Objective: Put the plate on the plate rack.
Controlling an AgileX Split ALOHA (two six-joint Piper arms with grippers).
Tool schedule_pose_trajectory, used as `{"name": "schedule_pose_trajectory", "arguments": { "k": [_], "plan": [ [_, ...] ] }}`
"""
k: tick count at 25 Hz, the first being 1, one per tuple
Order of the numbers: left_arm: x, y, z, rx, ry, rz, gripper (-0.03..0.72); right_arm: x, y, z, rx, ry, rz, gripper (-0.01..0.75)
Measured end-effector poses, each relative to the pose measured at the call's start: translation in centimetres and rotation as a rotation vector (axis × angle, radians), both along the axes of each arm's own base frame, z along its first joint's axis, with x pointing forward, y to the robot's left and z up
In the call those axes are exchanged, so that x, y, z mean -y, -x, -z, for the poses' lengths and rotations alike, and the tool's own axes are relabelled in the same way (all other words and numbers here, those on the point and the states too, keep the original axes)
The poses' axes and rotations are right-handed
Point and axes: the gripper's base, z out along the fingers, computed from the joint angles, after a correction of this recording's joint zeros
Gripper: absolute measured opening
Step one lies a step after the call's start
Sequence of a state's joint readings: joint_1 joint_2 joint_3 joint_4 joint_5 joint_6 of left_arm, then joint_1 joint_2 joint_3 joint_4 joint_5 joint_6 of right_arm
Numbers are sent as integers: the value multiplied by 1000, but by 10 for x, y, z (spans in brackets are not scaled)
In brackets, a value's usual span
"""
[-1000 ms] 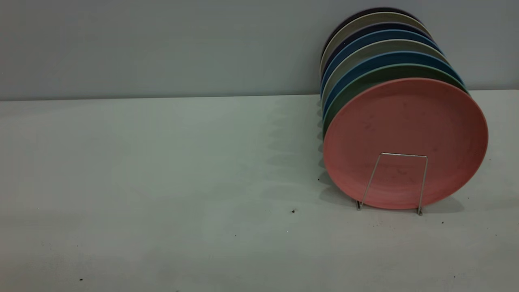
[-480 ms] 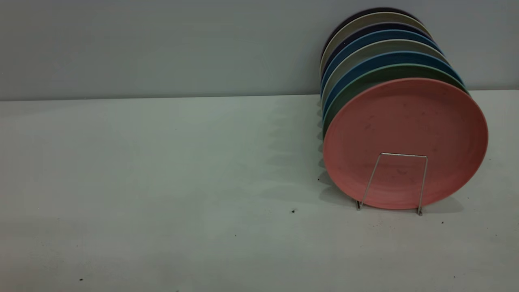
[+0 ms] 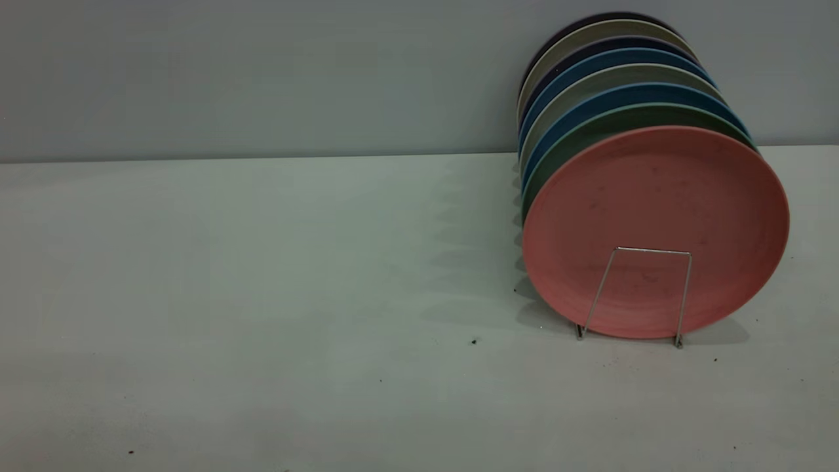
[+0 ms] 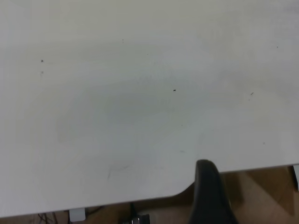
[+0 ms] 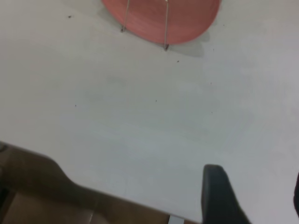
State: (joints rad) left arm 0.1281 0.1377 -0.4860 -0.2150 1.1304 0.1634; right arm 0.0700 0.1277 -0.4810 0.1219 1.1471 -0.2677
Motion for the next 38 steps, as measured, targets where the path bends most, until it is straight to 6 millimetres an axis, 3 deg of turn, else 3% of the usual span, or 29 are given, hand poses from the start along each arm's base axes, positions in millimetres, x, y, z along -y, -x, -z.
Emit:
{"name": "schedule_pose_trajectory", "arguments": {
  "k": [13,19,38],
  "plan": [
    [-7,1,1,-8,-67,30,497,0,0,0,0,-3,4,399],
    [-16,1,2,-19,-78,-43,497,4,-1,0,-1,-14,76,399],
    [-16,2,2,-18,-74,-32,497,5,-1,0,-3,-22,95,399]
  ]
}}
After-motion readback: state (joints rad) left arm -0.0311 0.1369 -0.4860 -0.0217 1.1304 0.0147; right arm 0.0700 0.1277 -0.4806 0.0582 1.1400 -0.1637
